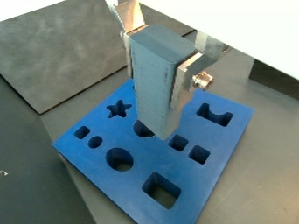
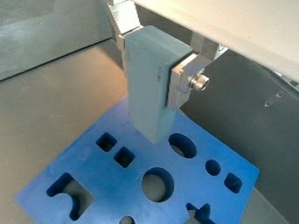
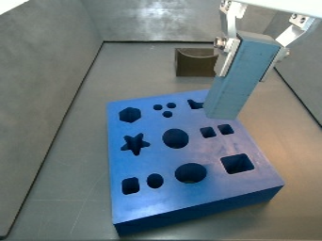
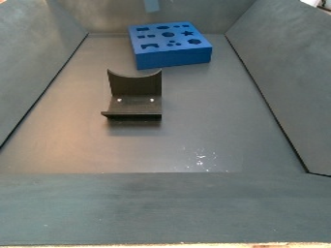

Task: Pick up the rectangle object. Move up. Place the rectangle object on the fixture. Regrasp the rectangle object. Move to above the board. Insert the rectangle object.
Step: Insert the rectangle object.

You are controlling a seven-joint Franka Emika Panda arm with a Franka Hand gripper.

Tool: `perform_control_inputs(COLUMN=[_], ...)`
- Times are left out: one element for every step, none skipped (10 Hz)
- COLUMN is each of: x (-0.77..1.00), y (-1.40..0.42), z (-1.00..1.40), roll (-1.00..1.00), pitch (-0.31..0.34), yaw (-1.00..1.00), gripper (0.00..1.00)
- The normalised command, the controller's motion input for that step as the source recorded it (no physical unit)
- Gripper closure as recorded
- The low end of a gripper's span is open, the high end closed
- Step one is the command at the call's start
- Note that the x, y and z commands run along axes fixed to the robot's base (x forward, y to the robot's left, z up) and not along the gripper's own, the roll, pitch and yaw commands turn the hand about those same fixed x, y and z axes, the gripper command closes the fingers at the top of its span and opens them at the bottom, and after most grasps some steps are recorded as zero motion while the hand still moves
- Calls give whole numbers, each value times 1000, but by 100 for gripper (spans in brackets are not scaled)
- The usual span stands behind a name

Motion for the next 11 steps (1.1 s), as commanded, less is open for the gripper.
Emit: perform_control_inputs(x=[689,683,674,154,77,689,611,554,571,586,474], y=[263,243,209,0,0,-443,-491,-526,-443,-360,-277], z=[-80,-74,-40,0,0,-117,-297,-377,-351,-294,-186], roll=[-349,-343,-309,-43,0,540,294,123,126,163,183], pitch=[751,780,809,240,0,546,609,606,594,577,457], yaw=[29,37,54,46,3,6,66,97,157,209,211], gripper=[100,100,100,100,100,100,100,100,100,100,100])
